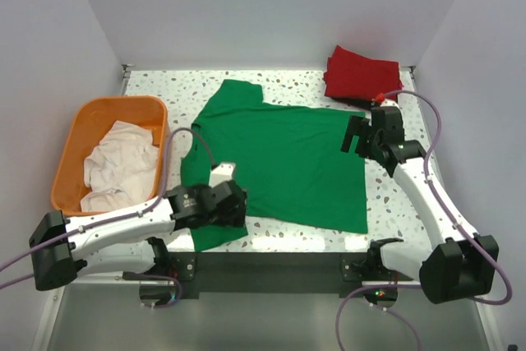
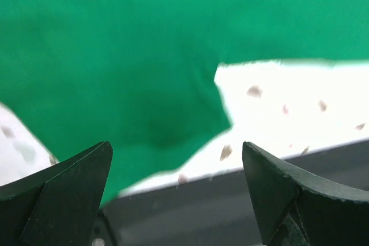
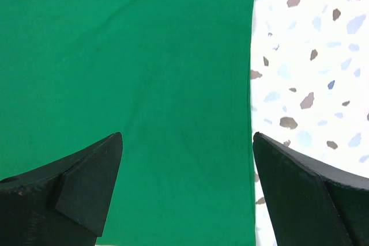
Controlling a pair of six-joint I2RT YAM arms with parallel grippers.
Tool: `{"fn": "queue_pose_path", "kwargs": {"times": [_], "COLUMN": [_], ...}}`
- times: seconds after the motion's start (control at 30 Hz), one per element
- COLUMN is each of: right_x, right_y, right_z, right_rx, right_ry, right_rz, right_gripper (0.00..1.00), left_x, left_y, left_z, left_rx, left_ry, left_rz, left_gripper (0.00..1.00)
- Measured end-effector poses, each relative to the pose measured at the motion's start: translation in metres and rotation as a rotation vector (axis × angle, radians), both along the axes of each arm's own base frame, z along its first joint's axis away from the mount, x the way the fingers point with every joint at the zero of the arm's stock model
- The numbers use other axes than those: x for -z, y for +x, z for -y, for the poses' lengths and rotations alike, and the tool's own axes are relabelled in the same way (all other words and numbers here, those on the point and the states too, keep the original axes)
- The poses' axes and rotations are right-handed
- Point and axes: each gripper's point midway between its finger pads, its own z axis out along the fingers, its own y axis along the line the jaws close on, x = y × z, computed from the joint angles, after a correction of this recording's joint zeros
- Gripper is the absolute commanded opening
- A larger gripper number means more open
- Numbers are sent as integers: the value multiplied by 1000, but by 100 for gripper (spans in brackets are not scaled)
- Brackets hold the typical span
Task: Fold and stack the t-shirts
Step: Fold the tshirt
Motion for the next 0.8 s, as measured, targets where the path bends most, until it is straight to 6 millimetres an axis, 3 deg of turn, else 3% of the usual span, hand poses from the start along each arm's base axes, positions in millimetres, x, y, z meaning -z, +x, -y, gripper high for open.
{"fn": "queue_pose_path", "kwargs": {"times": [0.13, 0.23, 0.47, 0.6, 0.63, 0.8], "right_x": [2, 7, 26, 35, 37, 46], "right_y": [-13, -21, -41, -53, -57, -81], "right_z": [1, 1, 3, 4, 3, -4], "right_rx": [9, 19, 31, 38, 34, 5], "right_ry": [13, 22, 26, 35, 41, 74], "right_rz": [-5, -18, -76, -92, -97, -140], "right_gripper": [99, 99, 99, 99, 99, 98], "left_x": [39, 61, 78, 80, 80, 80], "left_y": [-55, -71, -76, -70, -69, -61], "left_z": [-13, -31, -43, -46, -46, -49], "left_rx": [43, 9, -70, -100, -110, -138], "left_ry": [56, 102, 135, 170, 173, 192], "left_rz": [-126, -187, -218, -218, -219, -217], "left_gripper": [91, 83, 70, 46, 36, 20]}}
